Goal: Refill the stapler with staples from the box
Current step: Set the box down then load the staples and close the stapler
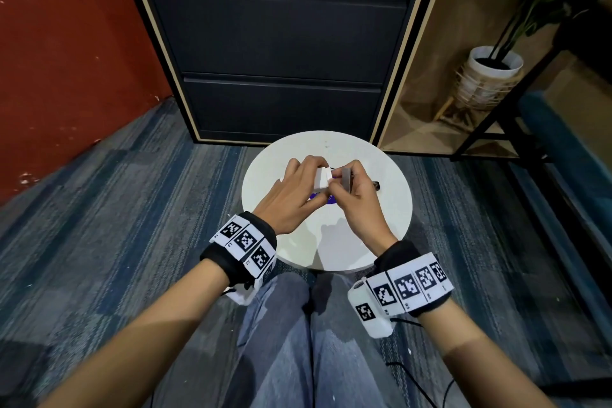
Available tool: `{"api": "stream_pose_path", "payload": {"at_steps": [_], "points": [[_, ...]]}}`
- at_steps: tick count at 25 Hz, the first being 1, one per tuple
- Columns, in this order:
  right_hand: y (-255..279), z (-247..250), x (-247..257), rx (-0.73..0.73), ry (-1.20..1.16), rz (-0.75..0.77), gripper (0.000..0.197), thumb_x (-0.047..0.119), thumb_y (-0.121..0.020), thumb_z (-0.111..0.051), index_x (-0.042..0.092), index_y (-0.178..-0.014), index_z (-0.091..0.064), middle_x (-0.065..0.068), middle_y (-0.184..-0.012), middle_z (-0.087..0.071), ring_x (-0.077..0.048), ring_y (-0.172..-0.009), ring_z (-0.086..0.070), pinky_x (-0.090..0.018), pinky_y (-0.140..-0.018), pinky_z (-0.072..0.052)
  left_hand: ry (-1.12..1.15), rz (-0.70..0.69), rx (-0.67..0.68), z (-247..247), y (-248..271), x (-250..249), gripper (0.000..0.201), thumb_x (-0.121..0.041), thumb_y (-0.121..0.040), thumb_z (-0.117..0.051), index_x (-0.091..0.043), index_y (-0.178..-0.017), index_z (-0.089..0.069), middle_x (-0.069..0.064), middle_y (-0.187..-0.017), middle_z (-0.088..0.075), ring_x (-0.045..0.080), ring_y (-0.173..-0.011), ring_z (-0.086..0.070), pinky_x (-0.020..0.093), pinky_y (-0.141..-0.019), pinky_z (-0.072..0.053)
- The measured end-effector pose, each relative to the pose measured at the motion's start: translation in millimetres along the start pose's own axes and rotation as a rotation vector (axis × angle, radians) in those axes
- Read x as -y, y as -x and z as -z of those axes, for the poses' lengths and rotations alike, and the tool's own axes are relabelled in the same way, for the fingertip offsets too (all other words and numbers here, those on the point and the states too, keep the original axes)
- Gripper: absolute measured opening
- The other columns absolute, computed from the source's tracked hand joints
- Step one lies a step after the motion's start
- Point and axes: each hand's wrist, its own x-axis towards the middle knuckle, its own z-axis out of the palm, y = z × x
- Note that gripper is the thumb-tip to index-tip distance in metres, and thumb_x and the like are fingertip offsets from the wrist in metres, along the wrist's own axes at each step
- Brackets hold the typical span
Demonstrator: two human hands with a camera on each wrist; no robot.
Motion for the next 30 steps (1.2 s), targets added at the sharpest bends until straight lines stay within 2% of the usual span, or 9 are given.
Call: {"api": "stream_pose_path", "payload": {"at_steps": [3, 7, 9, 12, 17, 20, 23, 27, 30], "points": [[5, -4, -3, -0.002, -0.002, 0.061, 0.022, 0.011, -0.091, -0.052, 0.01, -0.074, -0.038, -0.023, -0.075, -0.037, -0.022, -0.076, -0.04, -0.039, -0.068, -0.038, 0.024, 0.008, -0.004, -4, -2, 1, 0.035, -0.033, -0.094, -0.044, -0.018, -0.124, -0.034, -0.009, -0.117, -0.038, 0.018, -0.106, -0.04, 0.048, -0.078, -0.051], [12, -8, -4, 0.056, 0.139, 0.13, 0.015, 0.02, -0.097, -0.048, 0.01, -0.1, -0.059, -0.025, -0.076, -0.051, -0.031, -0.069, -0.043, -0.032, -0.066, -0.036, 0.082, 0.042, 0.019, -10, -4, 6, 0.047, -0.033, -0.096, -0.043, -0.016, -0.136, -0.025, 0.0, -0.136, -0.03, 0.016, -0.105, -0.034, 0.04, -0.084, -0.05], [6, -3, -5, 0.085, 0.068, -0.002, 0.022, 0.026, -0.095, -0.043, 0.015, -0.106, -0.059, -0.002, -0.068, -0.052, -0.012, -0.061, -0.045, -0.018, -0.063, -0.036, 0.097, 0.053, 0.002, -15, -8, 14, 0.041, -0.027, -0.099, -0.037, -0.015, -0.136, -0.025, 0.004, -0.136, -0.03, 0.018, -0.099, -0.033, 0.037, -0.089, -0.044], [-5, 11, -19, -0.006, -0.072, -0.283, 0.026, 0.037, -0.081, -0.037, 0.014, -0.091, -0.044, 0.006, -0.062, -0.037, -0.01, -0.055, -0.029, -0.023, -0.053, -0.023, -0.083, 0.012, -0.005, -35, -9, 37, 0.029, -0.022, -0.101, -0.031, -0.012, -0.128, -0.034, 0.009, -0.127, -0.035, 0.024, -0.1, -0.039, 0.042, -0.092, -0.044], [0, 34, -61, -0.108, 0.15, -0.233, 0.026, 0.021, -0.099, -0.031, 0.018, -0.088, -0.054, 0.008, -0.07, -0.04, -0.007, -0.063, -0.036, -0.021, -0.059, -0.028, -0.125, 0.064, 0.303, -84, -18, 69, 0.052, 0.0, -0.088, -0.053, -0.021, -0.133, -0.033, 0.01, -0.128, -0.032, 0.032, -0.111, -0.045, 0.051, -0.092, -0.048], [2, 43, -74, -0.12, 0.203, -0.196, 0.018, 0.016, -0.101, -0.039, 0.009, -0.1, -0.055, 0.009, -0.075, -0.047, -0.005, -0.066, -0.044, -0.013, -0.059, -0.036, -0.182, 0.042, 0.509, -109, -27, 72, 0.056, -0.014, -0.089, -0.059, -0.019, -0.139, -0.034, 0.007, -0.14, -0.037, 0.029, -0.124, -0.046, 0.052, -0.096, -0.044], [0, 53, -84, -0.14, 0.133, -0.192, 0.01, 0.013, -0.097, -0.048, 0.005, -0.097, -0.054, -0.003, -0.074, -0.053, -0.004, -0.055, -0.049, -0.011, -0.046, -0.038, -0.328, 0.013, 0.509, -126, -29, 76, 0.051, -0.026, -0.091, -0.055, -0.021, -0.139, -0.038, 0.002, -0.141, -0.038, 0.023, -0.13, -0.037, 0.047, -0.099, -0.036], [-14, 59, -100, -0.027, 0.359, -0.195, 0.021, 0.018, -0.101, -0.039, 0.009, -0.097, -0.057, -0.004, -0.085, -0.059, -0.011, -0.074, -0.053, -0.02, -0.068, -0.04, 0.08, 0.086, 0.217, -110, -39, 62, 0.036, -0.041, -0.097, -0.041, -0.017, -0.119, -0.056, 0.0, -0.119, -0.053, 0.017, -0.113, -0.046, 0.038, -0.097, -0.038], [-24, 45, -103, 0.236, 0.661, -0.123, 0.028, 0.02, -0.103, -0.03, 0.006, -0.104, -0.055, -0.009, -0.102, -0.055, -0.023, -0.099, -0.048, -0.024, -0.081, -0.032, 0.601, 0.253, 0.146, -94, -47, 42, 0.035, -0.032, -0.099, -0.043, -0.005, -0.093, -0.064, 0.003, -0.084, -0.062, 0.013, -0.074, -0.059, 0.01, -0.067, -0.048]]}}
